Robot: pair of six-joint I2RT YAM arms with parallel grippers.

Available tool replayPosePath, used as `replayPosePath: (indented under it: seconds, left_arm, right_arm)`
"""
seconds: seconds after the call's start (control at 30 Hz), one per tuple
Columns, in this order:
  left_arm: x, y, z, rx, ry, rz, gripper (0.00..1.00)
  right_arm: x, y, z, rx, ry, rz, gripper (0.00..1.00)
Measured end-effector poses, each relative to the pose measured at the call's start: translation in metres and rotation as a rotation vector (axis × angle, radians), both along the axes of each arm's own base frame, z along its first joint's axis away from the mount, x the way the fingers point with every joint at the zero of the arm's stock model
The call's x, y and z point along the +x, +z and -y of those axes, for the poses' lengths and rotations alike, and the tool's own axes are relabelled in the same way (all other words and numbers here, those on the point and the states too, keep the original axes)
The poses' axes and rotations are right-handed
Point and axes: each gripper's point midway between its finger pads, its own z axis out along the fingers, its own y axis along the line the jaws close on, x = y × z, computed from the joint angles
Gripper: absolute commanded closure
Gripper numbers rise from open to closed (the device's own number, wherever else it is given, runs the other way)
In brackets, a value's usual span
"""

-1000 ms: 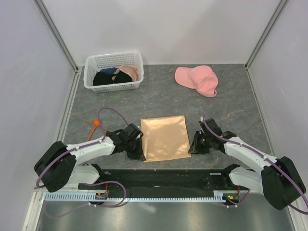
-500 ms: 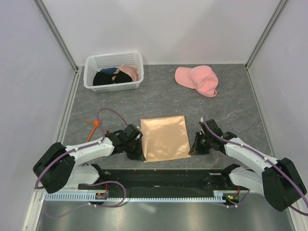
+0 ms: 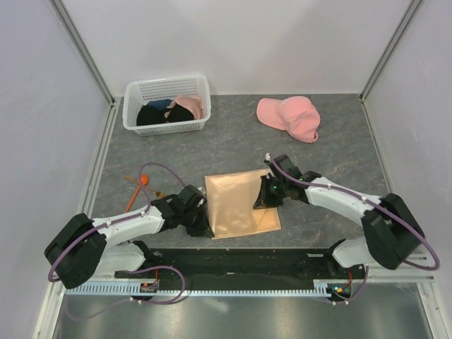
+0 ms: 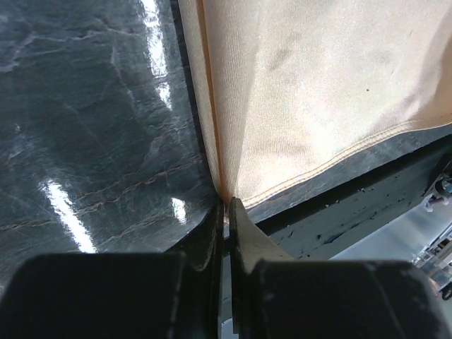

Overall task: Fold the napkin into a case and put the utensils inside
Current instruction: Fold the top corner of the square-folded napkin at the center of the board.

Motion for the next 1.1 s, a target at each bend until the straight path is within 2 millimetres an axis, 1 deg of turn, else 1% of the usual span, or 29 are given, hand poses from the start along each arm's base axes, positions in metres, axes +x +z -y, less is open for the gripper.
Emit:
replayPosePath:
  seconds: [0.17,0.33,0.4,0.47,0.53,0.63,0.77,0.97,1.1]
  left_arm:
    - [-0.001,0.0,-0.001,-0.01,0.015,0.001,0.95]
    - [-0.001,0.0,-0.001,-0.02,0.029,0.004,0.96]
    - [-0.002,-0.001,-0.001,-0.024,0.036,0.005,0.96]
    - [-0.002,-0.001,-0.002,-0.03,0.045,0.01,0.96]
    - [-0.002,0.0,-0.003,-0.034,0.053,0.011,0.96]
    - [-0.002,-0.001,-0.003,-0.035,0.058,0.009,0.96]
    - [-0.002,-0.001,-0.003,-0.035,0.06,0.008,0.96]
    - [-0.002,-0.001,-0.003,-0.035,0.062,0.007,0.96]
    - [-0.002,-0.001,-0.003,-0.038,0.062,0.01,0.96]
  right_arm:
    - [0.024,-0.004,-0.048,0.014,0.075,0.002,1.0]
    - [0.07,-0.003,-0.111,0.072,0.125,0.042,1.0]
    - [0.084,-0.005,-0.129,0.09,0.137,0.053,1.0]
    - [0.096,-0.009,-0.141,0.1,0.141,0.059,1.0]
    - [0.105,-0.011,-0.15,0.108,0.142,0.061,1.0]
    - [0.113,-0.016,-0.159,0.12,0.142,0.058,1.0]
    - [0.117,-0.019,-0.163,0.121,0.138,0.053,1.0]
    - [0.126,-0.012,-0.172,0.139,0.137,0.074,1.0]
    - [0.128,-0.018,-0.173,0.132,0.135,0.068,1.0]
